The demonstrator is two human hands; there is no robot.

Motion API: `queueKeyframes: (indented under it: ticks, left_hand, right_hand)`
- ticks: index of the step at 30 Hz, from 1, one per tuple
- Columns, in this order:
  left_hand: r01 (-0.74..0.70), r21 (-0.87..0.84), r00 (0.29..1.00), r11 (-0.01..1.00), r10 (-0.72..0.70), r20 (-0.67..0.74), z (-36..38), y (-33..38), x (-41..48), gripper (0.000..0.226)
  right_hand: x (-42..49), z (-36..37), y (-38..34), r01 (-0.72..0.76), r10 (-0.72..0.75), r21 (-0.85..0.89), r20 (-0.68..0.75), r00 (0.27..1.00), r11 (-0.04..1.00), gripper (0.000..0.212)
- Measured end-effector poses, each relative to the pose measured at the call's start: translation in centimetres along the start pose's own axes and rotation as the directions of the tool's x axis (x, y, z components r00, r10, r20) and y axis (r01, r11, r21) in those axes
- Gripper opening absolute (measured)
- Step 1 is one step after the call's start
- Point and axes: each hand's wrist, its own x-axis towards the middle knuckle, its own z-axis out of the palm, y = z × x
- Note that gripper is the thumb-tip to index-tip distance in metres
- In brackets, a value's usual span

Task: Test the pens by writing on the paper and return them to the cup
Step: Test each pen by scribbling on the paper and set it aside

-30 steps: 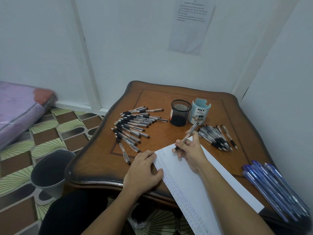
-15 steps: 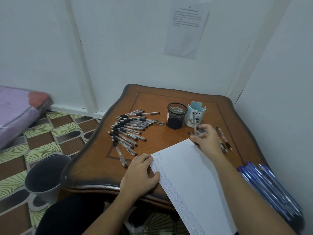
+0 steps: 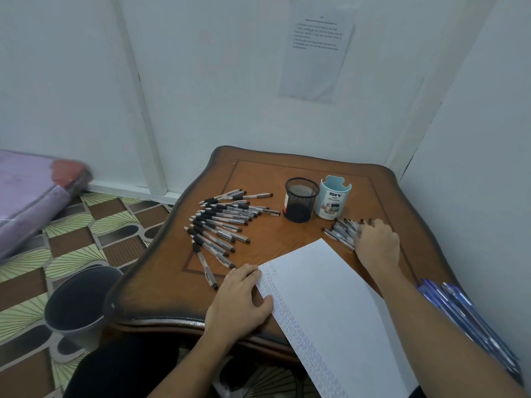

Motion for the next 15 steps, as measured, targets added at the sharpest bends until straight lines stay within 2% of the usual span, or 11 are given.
queueKeyframes:
  ticks: [4, 5, 7, 10, 12, 15]
  left_hand:
    - [0.01, -0.008, 1.0, 1.0, -0.01, -0.005, 0.1, 0.0, 0.1, 0.075]
    - [0.011, -0.009, 1.0, 1.0, -0.011, -0.003, 0.1, 0.0, 0.1, 0.075]
    - [0.014, -0.001, 1.0, 1.0, -0.014, 0.009, 0.1, -0.1, 0.1, 0.073]
    - [0.012, 0.007, 1.0, 1.0, -0.012, 0.014, 0.1, -0.1, 0.0, 0.068]
    - [0.005, 0.014, 1.0, 1.0, -0.005, 0.006, 0.0, 0.1, 0.0, 0.069]
    - [-0.008, -0.002, 1.0, 1.0, 0.008, -0.011, 0.0, 0.2, 0.0, 0.071]
  right_hand:
    - [-0.3, 0.2, -1.4, 0.091, -0.076, 0.144, -0.104, 0.992, 0.985, 0.028]
    - [-0.3, 0.3, -2.2, 0.137, -0.12, 0.221, -0.086, 0.989, 0.966, 0.026]
    - [-0.5, 0.4, -4.4, 0.195, -0.237, 0.447, 0.039, 0.971, 0.873, 0.021]
    - [-1.5, -0.2, -8.8, 0.137, -0.395, 0.678, 0.242, 0.886, 0.723, 0.02]
    - [-2.0, -0.2, -12.0, 0.109, -0.442, 0.745, 0.265, 0.857, 0.658, 0.022]
    - [-2.3, -0.2, -15.9, 0.15, -0.459, 0.716, 0.258, 0.85, 0.681, 0.033]
